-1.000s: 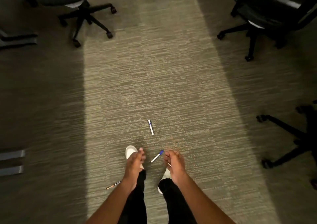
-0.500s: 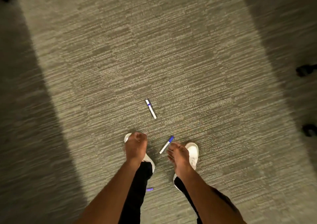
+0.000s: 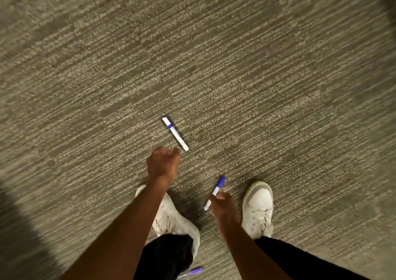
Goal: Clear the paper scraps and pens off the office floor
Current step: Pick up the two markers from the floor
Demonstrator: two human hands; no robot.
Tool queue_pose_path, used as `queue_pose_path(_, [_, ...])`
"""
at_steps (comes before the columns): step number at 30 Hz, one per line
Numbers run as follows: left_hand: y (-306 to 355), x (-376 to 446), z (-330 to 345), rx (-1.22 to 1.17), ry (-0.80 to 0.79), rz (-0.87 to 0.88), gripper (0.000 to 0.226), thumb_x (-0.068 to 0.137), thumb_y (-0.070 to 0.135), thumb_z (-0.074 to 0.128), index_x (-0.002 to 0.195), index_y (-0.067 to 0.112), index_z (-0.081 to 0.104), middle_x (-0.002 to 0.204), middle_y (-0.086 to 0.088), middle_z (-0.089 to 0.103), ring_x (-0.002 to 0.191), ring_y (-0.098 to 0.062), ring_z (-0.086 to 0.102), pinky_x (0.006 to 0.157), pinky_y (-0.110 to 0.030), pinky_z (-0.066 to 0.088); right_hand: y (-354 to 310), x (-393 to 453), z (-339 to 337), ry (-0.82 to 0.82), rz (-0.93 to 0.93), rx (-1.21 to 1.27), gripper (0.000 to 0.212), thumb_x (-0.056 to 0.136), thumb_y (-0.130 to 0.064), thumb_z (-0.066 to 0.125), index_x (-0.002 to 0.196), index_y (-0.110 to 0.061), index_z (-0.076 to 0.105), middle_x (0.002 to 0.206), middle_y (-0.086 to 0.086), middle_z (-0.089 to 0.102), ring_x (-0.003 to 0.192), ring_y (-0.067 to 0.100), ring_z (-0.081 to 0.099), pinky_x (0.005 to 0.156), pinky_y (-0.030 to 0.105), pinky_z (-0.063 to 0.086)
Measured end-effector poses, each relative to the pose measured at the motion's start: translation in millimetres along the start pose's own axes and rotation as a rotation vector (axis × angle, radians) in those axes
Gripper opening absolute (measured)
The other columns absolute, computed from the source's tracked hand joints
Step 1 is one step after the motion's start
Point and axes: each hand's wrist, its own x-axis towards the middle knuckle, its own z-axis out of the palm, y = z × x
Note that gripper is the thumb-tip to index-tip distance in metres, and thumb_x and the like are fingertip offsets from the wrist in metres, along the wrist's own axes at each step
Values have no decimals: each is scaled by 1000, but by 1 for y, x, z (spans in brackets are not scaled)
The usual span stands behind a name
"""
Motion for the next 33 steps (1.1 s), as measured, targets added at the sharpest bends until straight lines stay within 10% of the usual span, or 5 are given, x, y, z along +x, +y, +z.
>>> queue_pose_path(7, [4, 66, 48, 78, -21, 15, 45, 80, 42, 73, 85, -3, 73, 91, -18, 75, 82, -30, 71, 74, -34, 55, 14, 47, 39, 187, 29, 28, 33, 79, -9, 75, 103, 5, 57, 100, 24, 69, 89, 32, 65, 71, 26, 36])
queue_pose_path(16, [12, 69, 58, 37, 38, -62, 36, 75, 30, 81, 90, 0, 68, 95, -16, 74, 82, -28, 69, 51, -20, 35, 14, 53, 40, 232, -57, 137, 40, 78, 6, 69, 70, -22, 43, 75, 14, 61, 78, 28, 60, 80, 41, 48])
queue_pose_path(22, [20, 6, 8, -36, 27, 4, 39, 70, 23, 84, 82, -10, 66, 90, -26, 72, 88, -38, 70, 80, -44, 56, -23, -5, 5, 193, -140, 261, 16, 82, -1, 70, 91, -9, 59, 85, 10, 65, 77, 24, 60, 78, 39, 49])
queue_pose_path(28, [60, -93, -71, -83, -30, -44, 33, 70, 26, 81, 80, -3, 70, 84, -19, 75, 61, -22, 66, 48, -20, 42, -77, -112, -61, 131, -245, 243, 12, 85, -11, 69, 96, -11, 65, 86, 3, 67, 77, 19, 61, 62, 24, 44])
queue_pose_path(33, [107, -183, -140, -206, -56, -8, 28, 69, 20, 81, 78, -4, 72, 83, -21, 73, 76, -33, 73, 68, -41, 61, -113, -206, -120, 85, -331, 263, 8, 86, -11, 69, 92, -12, 64, 81, 1, 68, 67, 13, 59, 50, 13, 42])
